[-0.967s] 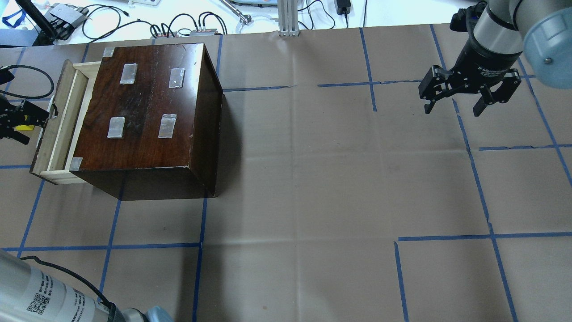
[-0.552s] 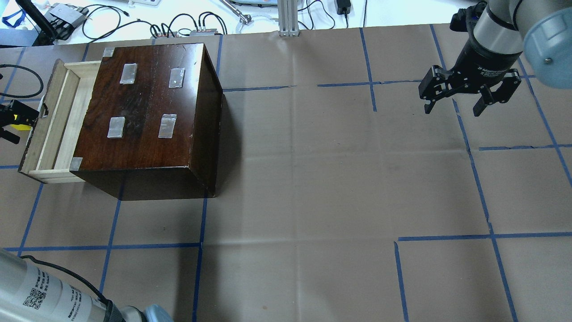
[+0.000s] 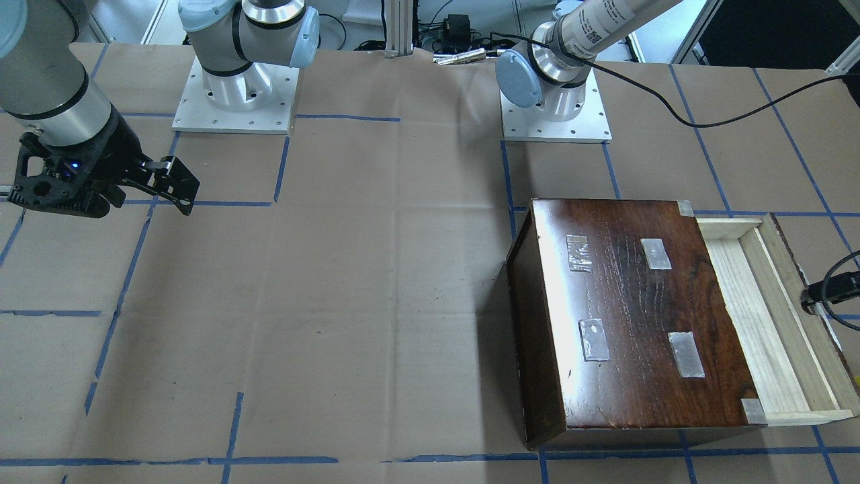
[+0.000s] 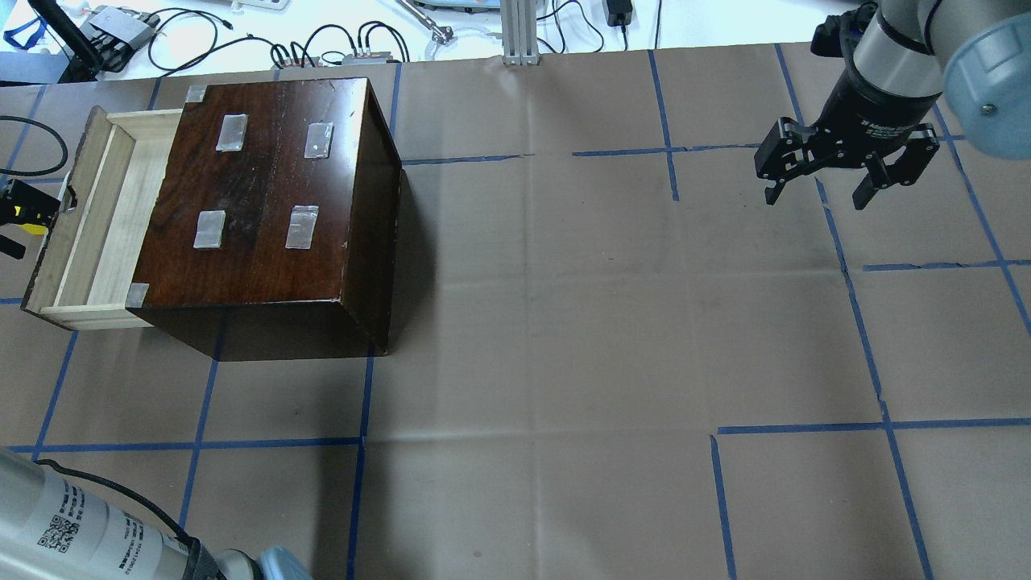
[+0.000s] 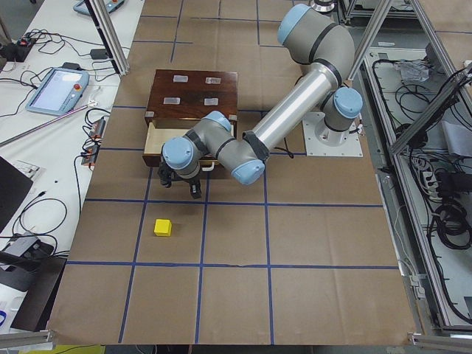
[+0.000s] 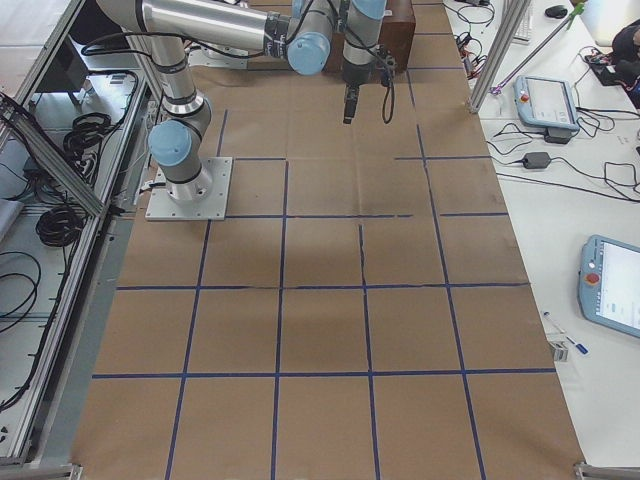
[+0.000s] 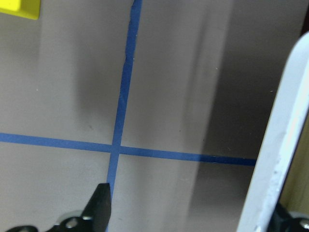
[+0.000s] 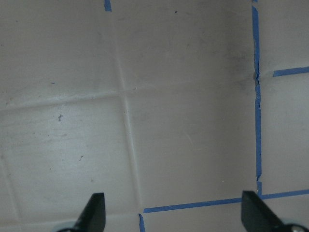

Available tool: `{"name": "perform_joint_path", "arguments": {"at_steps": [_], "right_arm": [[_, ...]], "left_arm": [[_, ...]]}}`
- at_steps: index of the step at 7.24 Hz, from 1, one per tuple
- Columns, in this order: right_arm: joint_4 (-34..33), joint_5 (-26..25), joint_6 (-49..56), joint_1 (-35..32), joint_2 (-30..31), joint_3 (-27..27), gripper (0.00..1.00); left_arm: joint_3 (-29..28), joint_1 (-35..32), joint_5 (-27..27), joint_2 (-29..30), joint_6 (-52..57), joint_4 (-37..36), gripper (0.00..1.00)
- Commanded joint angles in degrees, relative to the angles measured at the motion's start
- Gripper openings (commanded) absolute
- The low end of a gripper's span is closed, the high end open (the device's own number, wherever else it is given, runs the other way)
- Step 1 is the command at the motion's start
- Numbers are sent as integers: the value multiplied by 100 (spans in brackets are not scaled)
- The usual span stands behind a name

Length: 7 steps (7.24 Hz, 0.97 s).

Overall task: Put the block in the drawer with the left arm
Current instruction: 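Pull the drawer outward from the cabinet with the left gripper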

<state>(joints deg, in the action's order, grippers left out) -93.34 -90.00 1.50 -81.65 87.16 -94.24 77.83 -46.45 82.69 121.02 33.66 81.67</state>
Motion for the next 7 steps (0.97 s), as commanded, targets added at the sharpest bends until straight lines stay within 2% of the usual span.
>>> {"name": "perform_joint_path", "arguments": {"at_steps": [1, 4, 7], "right_arm": [[0, 0, 0, 0, 2, -7, 100], [0, 0, -9, 0, 2, -7, 100], [0, 0, 0, 0, 2, -7, 100]], "left_arm": [[-101, 100, 10, 45, 0, -2, 99], [-268, 162, 10, 168, 88, 6, 99], [-365, 154, 142, 28, 88, 6, 99]]}}
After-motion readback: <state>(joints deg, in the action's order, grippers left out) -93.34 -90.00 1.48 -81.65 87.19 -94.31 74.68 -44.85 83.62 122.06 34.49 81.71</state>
